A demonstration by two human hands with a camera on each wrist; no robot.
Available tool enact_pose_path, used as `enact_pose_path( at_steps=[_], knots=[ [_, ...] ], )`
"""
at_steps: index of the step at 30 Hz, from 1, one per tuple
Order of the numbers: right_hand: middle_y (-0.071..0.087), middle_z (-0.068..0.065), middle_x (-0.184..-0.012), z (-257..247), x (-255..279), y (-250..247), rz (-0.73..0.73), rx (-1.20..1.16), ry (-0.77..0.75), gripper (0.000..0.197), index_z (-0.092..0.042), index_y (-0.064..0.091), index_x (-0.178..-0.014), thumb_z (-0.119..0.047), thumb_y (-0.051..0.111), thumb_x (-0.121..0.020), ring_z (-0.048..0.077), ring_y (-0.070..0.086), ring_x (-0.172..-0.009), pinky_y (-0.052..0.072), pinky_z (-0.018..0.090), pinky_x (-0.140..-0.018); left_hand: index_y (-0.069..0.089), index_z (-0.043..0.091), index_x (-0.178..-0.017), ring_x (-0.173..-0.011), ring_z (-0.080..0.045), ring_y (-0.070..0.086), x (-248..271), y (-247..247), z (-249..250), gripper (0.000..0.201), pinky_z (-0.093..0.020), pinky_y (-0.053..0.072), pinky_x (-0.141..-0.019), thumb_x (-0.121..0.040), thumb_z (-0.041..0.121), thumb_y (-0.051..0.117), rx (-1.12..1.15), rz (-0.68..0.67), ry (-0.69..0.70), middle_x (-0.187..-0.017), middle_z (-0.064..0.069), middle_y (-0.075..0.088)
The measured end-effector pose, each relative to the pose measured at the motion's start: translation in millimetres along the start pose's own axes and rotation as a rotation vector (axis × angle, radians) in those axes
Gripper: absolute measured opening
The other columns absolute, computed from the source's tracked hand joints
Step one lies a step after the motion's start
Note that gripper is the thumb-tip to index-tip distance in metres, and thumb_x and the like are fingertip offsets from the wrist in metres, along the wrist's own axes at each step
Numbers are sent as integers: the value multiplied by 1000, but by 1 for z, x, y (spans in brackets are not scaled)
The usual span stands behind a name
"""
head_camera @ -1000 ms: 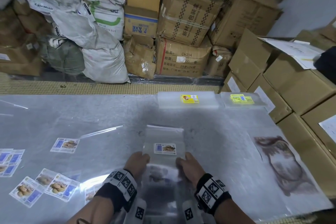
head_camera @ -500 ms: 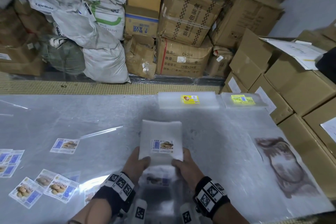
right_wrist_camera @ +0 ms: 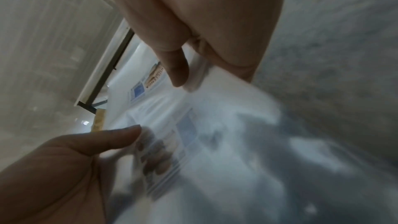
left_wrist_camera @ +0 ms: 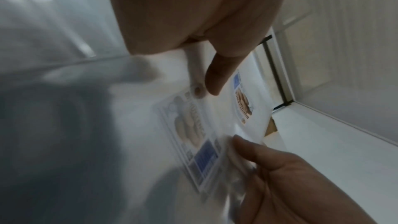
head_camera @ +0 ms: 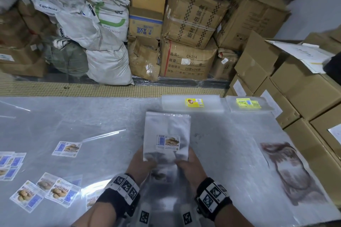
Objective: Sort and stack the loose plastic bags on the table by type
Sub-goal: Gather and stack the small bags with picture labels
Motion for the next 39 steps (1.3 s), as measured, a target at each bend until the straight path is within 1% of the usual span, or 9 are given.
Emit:
enact_pose_path(
  at_steps=[5,11,14,17,20,27,31,34,39],
  knots=[
    [72,10,-112,-49,-25,-6,87,-83,-172,41,-17,59,-118,9,57,-87,31,67,-106,56,39,-83,65,15,-99,-84,-18,72,-17,-8,63,20,-27,59,-64,-86,0,65,28,124,102,-93,-5,74],
    [72,6,-110,-126,-46,-3,167,-15,-377,41,-21,54,-114,12,52,-89,19,69,-103,53,31,-89,58,21,-104,-88,-4,61,-45,-15,126,15,-17,48,-65,-94,10,57,-88,213,254,-101,4,64],
    [68,7,-117,-145,-52,3,193,26,-451,38,-23,53,-118,-7,53,-83,22,65,-109,50,36,-97,55,30,-96,-84,0,58,-52,-14,140,17,-18,49,-68,-96,13,55,-31,230,276,-94,13,60],
    [67,3,-119,-144,-57,9,216,34,-435,38,-27,53,-118,-16,50,-82,22,63,-111,48,46,-101,59,30,-96,-81,-5,64,-59,-14,139,20,-9,47,-58,-98,12,53,16,245,274,-91,10,66],
    [67,-2,-116,-136,-61,13,206,56,-404,35,-38,54,-114,-14,50,-89,21,62,-111,49,47,-99,63,19,-103,-77,-3,68,-63,-15,130,13,-11,49,-57,-99,15,51,51,256,238,-93,4,69],
    [64,-13,-113,-125,-66,12,168,63,-398,36,-42,48,-116,-9,43,-101,0,62,-103,48,20,-86,60,20,-94,-90,-16,65,-70,-14,114,13,-28,51,-72,-99,13,51,103,323,212,-96,1,67],
    [62,-10,-124,-123,-73,8,179,66,-401,37,-41,43,-130,-18,47,-102,5,60,-113,48,35,-99,61,15,-108,-99,-15,62,-76,-15,115,12,-25,48,-75,-98,16,53,114,320,253,-107,-2,66],
    [58,-21,-121,-118,-75,10,129,108,-345,39,-52,38,-123,-20,45,-102,-9,57,-108,46,29,-97,58,19,-121,-101,-15,64,-82,-14,106,26,-25,51,-75,-97,11,54,138,291,190,-110,0,67],
    [43,-3,-147,-116,-84,6,160,132,-294,54,-27,21,-152,-21,44,-103,11,44,-133,36,36,-113,56,14,-130,-110,-18,63,-93,-14,105,37,-35,52,-91,-95,8,56,185,288,176,-119,-2,67]
  ],
)
Point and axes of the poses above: each hand's wrist, its own x-axis away from the middle knuckle, its own y-axis out of the palm, z = x × y, the point moved 7 cm from there along -x, towards the middle knuckle
